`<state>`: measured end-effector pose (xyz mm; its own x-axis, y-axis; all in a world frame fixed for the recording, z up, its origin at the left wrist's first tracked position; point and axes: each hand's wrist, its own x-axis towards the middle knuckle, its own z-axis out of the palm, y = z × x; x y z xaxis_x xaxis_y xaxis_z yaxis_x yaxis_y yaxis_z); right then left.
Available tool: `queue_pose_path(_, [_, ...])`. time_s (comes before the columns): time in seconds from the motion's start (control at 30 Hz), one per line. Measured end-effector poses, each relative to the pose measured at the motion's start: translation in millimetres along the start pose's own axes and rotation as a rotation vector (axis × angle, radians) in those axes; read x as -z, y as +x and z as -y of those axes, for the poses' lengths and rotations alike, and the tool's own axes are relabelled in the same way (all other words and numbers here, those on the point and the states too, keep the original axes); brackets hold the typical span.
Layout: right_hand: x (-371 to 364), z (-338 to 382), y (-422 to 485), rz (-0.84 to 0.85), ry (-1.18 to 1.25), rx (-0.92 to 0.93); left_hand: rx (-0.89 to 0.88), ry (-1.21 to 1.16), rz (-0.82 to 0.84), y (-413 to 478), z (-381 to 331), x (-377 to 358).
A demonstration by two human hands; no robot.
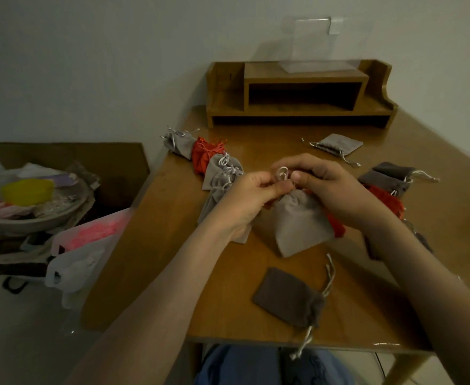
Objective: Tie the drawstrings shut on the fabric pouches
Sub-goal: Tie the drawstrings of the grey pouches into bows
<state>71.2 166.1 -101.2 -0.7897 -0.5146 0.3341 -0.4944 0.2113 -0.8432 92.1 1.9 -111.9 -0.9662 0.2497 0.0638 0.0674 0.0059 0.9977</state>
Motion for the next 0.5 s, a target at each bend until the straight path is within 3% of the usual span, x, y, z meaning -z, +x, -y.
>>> queue_pose_path(0.23, [0, 2, -1, 0.053, 0.151, -0.102, 0.083, -0.005, 0.087, -2, -2, 1])
queue_pose_path(0.5, [-8, 3, 1, -0.110, 0.208, -0.200, 0.011, 0.113, 0.036, -1, 1, 0])
